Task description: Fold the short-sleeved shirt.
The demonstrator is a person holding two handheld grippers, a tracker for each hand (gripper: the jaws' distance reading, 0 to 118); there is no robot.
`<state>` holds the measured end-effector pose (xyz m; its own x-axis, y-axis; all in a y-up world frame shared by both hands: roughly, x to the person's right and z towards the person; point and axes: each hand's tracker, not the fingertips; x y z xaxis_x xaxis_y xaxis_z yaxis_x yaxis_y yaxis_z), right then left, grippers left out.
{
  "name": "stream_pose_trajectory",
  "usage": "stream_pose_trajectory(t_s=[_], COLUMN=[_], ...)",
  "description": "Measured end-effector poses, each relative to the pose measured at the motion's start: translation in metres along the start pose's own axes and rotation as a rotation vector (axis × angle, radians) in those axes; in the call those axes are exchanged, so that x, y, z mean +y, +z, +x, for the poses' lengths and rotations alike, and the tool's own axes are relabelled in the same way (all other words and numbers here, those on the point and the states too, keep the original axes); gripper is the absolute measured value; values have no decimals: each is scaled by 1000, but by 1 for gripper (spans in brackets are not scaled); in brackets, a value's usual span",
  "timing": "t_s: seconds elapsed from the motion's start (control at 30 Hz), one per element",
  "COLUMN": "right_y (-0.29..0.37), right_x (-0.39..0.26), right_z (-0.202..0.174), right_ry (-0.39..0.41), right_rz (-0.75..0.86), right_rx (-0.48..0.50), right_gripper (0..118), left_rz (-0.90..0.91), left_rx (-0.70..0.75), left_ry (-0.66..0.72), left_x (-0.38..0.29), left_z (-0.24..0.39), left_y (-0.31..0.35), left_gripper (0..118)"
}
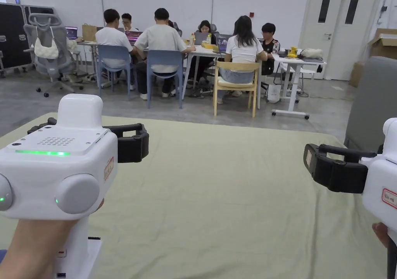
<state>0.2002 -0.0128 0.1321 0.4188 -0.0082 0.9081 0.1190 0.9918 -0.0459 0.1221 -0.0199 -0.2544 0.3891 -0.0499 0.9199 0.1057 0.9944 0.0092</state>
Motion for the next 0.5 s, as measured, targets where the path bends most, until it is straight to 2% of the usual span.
stream_pose_trajectory(t_s=[0.2, 0.3, 0.4, 0.5], right_y=[-3, -5, -8, -14], right_x=[1, 0, 6, 12], right_z=[-7, -8, -3, -2], right_ry=[6, 12, -9, -68], right_rz=[-41, 33, 6, -68], right_rx=[-12, -63, -4, -5], right_gripper=[118, 118, 118, 118], left_rz=[-3, -2, -5, -3], left_rx=[-3, -4, -10, -5], left_ry=[28, 23, 1, -12], left_x=[2, 3, 3, 3], left_z=[-4, -4, -2, 0], left_y=[0, 0, -1, -2], left_gripper=[118, 118, 118, 118])
